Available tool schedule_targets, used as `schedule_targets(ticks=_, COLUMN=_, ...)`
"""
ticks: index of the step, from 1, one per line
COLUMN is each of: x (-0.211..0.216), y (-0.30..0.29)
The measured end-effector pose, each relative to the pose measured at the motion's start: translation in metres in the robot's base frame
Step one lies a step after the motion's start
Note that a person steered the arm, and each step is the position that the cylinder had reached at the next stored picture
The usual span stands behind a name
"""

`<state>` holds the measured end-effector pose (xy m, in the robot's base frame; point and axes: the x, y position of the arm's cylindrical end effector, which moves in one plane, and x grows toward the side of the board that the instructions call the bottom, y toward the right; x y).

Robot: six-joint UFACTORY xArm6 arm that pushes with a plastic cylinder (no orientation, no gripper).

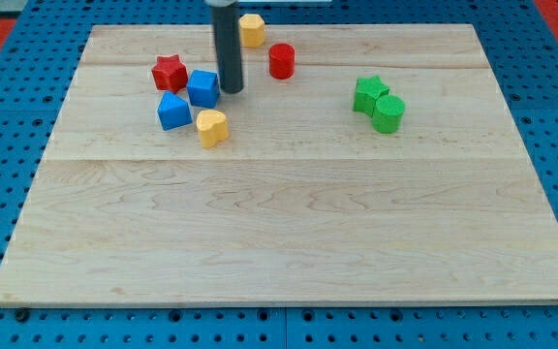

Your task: Place the yellow heart below the red circle

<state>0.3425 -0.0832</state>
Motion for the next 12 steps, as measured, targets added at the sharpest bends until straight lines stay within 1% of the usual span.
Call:
schedule_targets(ticks=1, x=0.037, y=-0.006)
schedule_targets(ticks=2, x=0.004, y=0.005)
schedule_targets(ticks=3, x=-0.007, y=0.012)
schedule_targets(ticks=4, x=-0.060, y=0.031)
schedule_targets(ticks=5, x=-0.042, y=-0.014)
schedule_targets(ticks=6, x=0.010, y=-0.019)
schedule_targets(ticks=7, x=0.030, y=-0.035)
schedule_targets(ticks=9, x=-0.039, y=-0.018)
schedule_targets(ticks=10, x=0.013, y=-0.052)
schedule_targets(ticks=11, x=0.055, y=-0.084)
schedule_targets(ticks=12, x=0.064, y=-0.084)
